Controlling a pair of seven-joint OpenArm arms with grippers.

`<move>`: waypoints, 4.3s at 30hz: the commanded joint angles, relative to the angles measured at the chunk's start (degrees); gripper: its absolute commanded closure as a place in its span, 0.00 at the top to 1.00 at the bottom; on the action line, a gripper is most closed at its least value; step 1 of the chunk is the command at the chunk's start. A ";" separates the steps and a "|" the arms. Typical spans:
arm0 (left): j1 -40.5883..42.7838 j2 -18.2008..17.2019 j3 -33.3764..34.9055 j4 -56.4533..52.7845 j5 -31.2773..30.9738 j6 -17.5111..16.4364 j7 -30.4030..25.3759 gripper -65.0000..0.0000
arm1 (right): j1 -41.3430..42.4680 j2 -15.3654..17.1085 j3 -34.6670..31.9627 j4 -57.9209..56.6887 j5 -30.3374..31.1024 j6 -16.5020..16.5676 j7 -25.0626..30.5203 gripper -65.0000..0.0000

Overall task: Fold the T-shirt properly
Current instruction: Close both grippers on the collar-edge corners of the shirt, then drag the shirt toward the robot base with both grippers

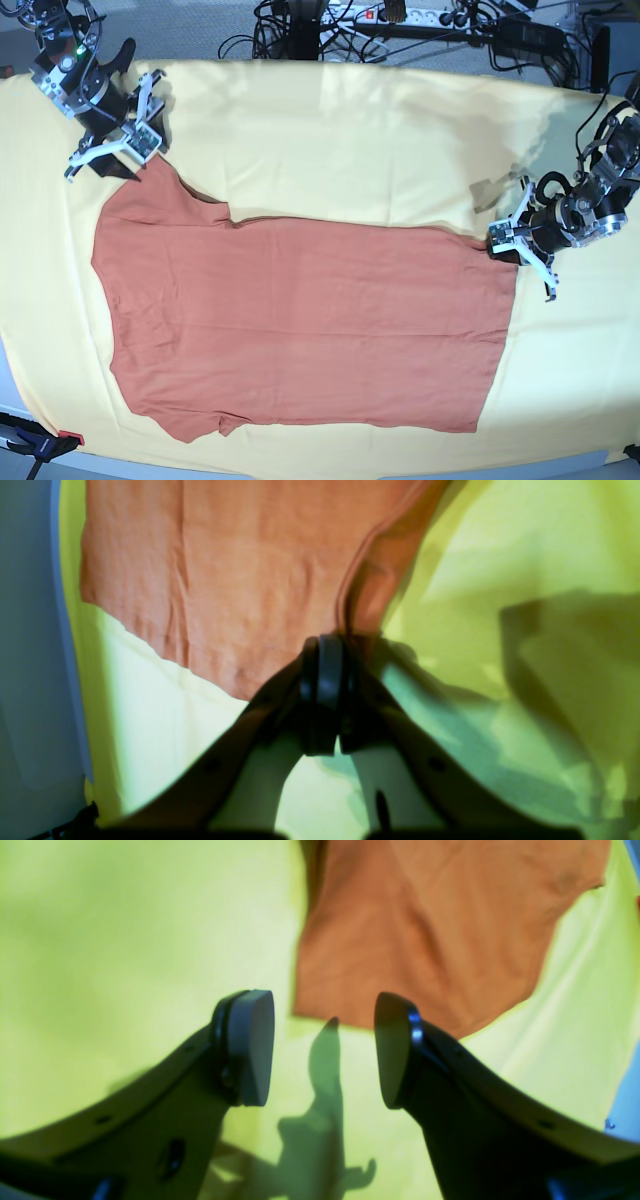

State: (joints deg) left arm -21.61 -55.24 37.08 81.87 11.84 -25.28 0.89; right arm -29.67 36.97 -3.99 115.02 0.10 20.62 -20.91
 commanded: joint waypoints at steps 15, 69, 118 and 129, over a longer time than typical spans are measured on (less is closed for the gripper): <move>-1.27 -0.94 -0.72 0.48 -2.27 0.87 -0.85 0.00 | 4.68 -0.13 0.50 -8.61 1.64 4.94 5.14 0.53; -0.98 -6.71 0.11 1.68 3.65 -13.53 -9.16 0.57 | 0.48 12.26 0.61 6.08 10.01 -0.28 -12.15 0.00; 1.90 -17.14 0.09 15.89 -3.37 -14.72 -7.96 0.00 | -5.22 12.57 0.68 10.80 9.86 2.14 -26.77 0.00; 14.51 -25.70 0.09 25.97 -3.37 -14.72 -7.37 0.00 | -17.22 12.59 0.68 15.65 -1.51 -2.80 -28.11 0.00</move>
State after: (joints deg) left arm -6.46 -79.31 37.89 107.37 8.88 -39.92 -6.11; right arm -46.78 48.58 -3.88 129.75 -0.69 18.39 -48.53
